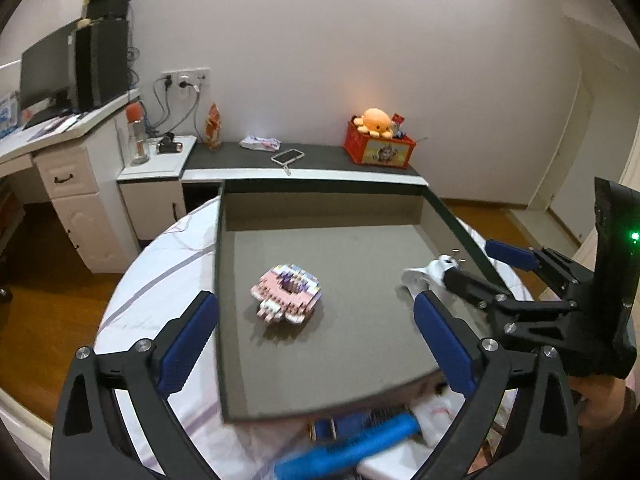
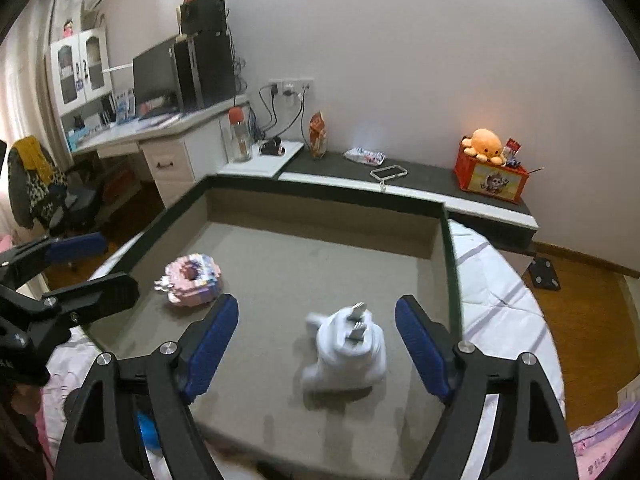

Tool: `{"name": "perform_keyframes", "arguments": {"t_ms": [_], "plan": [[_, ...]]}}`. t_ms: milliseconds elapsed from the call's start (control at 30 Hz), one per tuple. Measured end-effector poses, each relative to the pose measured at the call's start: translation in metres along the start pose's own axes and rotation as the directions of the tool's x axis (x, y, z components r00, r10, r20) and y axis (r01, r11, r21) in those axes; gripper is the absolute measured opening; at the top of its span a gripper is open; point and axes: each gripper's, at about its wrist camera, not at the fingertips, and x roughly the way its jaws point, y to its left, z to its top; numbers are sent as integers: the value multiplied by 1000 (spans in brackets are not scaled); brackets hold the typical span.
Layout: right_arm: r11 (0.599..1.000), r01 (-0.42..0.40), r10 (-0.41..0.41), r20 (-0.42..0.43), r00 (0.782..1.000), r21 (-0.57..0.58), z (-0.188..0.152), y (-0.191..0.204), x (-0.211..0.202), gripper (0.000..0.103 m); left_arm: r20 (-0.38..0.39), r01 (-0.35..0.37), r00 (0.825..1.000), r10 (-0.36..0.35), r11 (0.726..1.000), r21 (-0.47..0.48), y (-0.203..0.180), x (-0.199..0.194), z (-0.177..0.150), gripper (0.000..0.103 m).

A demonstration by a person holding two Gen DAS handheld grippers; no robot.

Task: Organize rigid objects
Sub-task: 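Lower the block figure into the pink box with the left tool while the right tool places the plug adapter, then withdraw both tools from the box toward the remaining items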

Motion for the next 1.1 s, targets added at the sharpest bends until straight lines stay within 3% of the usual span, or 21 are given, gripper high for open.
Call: {"name": "perform_keyframes", "arguments": {"t_ms": [367,467,767,1100], "plan": [[999,-7,1,130,991,45,-24,8,-97,83,73,-17,997,18,1000,-12,3,-83,-44,103],[999,-10,4,152,988,41,-35,11,-122,83,96,88,992,-87,996,-10,2,-102,-56,103],[996,40,-51,137,989,83,-81,4,-160,83,68,25,997,-24,1000,-7,-4,-123,-85,103],[994,66,-71,52,996,93,-123,9,-158,83,-18,-1,1000,1,1000,17,-11,-119,-114,103]]}}
